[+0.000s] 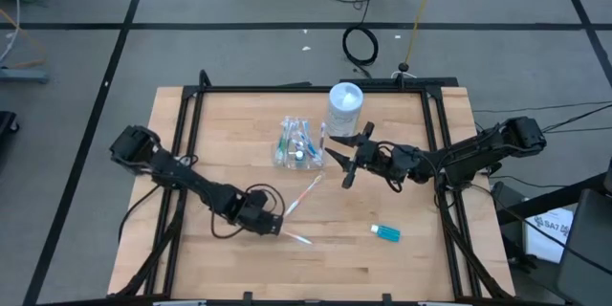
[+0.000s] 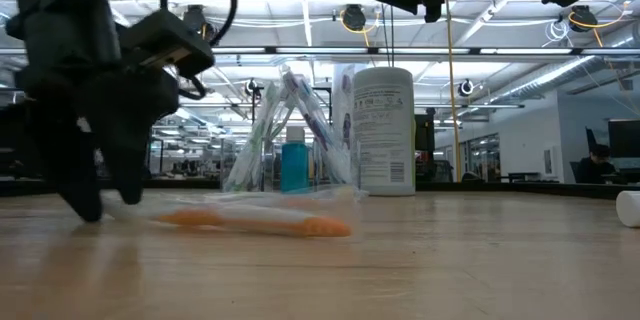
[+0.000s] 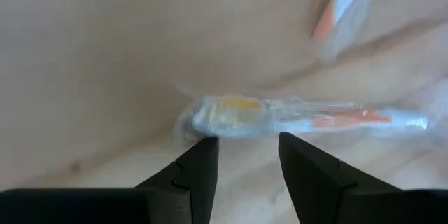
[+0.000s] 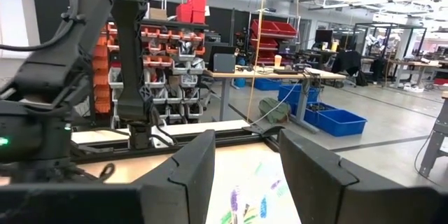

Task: Pick & Place toothbrushing station
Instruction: Put the bottom orange toothbrush into the transparent organizer

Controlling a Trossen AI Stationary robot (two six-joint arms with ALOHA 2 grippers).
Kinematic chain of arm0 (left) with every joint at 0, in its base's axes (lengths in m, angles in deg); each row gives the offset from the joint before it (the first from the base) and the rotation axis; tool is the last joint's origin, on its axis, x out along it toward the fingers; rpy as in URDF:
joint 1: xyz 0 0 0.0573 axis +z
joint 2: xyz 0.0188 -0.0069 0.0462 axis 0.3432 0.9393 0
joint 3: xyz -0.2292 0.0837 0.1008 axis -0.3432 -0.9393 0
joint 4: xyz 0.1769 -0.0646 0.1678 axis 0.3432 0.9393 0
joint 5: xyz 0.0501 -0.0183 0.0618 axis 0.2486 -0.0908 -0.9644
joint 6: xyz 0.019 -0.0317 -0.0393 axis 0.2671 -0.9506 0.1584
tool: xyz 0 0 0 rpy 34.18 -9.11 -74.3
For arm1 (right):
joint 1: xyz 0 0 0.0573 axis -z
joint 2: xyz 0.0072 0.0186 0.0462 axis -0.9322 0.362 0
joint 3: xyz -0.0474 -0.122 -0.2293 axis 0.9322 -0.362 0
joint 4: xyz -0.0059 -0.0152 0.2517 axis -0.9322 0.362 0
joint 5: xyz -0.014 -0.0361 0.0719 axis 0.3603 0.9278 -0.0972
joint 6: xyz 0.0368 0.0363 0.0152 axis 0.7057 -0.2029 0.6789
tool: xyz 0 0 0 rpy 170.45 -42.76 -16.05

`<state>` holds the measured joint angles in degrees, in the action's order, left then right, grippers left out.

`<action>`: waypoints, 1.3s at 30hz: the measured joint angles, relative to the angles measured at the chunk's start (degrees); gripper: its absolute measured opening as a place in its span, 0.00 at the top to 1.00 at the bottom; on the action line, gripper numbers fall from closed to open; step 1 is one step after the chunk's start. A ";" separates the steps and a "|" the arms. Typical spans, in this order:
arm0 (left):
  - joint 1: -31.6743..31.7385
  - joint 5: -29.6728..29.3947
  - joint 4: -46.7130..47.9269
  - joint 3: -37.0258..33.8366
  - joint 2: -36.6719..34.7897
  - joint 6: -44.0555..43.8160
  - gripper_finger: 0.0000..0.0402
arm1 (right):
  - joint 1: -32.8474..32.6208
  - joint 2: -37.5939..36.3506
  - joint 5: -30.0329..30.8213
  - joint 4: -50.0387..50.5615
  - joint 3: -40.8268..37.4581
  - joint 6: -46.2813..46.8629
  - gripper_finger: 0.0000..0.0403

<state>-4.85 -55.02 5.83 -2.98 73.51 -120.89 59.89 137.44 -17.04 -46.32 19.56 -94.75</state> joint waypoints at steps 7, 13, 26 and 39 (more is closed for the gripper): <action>4.34 -1.06 -0.36 -0.04 0.08 7.37 0.60 | 0.00 0.00 0.00 0.03 0.00 0.01 0.63; 8.30 -1.22 -0.86 -0.09 0.14 13.83 0.61 | 0.00 0.00 0.00 0.07 0.00 0.01 0.63; 11.45 -3.53 -8.60 -0.35 -0.18 21.03 0.60 | 0.00 0.00 0.00 0.47 0.00 0.03 0.63; 10.60 -7.36 -12.64 -0.26 0.50 17.60 0.60 | 0.01 0.00 -0.01 2.40 0.00 4.94 0.63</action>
<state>5.74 -62.38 -6.81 -3.24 74.01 -103.29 59.90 137.44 -17.05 -43.92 19.56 -89.81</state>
